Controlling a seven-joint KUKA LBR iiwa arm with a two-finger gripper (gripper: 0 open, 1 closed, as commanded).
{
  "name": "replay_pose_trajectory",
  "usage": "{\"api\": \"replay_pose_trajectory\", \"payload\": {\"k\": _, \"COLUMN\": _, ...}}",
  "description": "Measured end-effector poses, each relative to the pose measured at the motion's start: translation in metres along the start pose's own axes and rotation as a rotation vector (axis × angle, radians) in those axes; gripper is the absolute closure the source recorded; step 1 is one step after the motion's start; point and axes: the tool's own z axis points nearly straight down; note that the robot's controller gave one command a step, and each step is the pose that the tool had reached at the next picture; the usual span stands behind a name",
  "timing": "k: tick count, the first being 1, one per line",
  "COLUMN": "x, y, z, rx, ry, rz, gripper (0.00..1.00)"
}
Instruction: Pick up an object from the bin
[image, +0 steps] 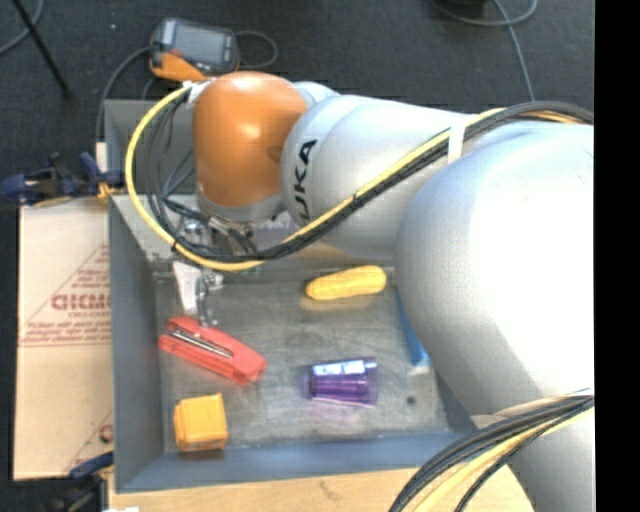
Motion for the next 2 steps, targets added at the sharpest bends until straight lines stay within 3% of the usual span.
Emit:
{"api": "replay_pose_trajectory", "payload": {"k": 1, "x": 0.0, "y": 0.0, "z": 0.0, "rx": -0.001, "ry": 0.001, "rz": 0.002, "gripper": 0.0}}
{"api": "replay_pose_trajectory", "payload": {"k": 2, "x": 0.012, "y": 0.018, "z": 0.067, "rx": 0.0, "ry": -0.007, "rz": -0.116, "gripper": 1.0}}
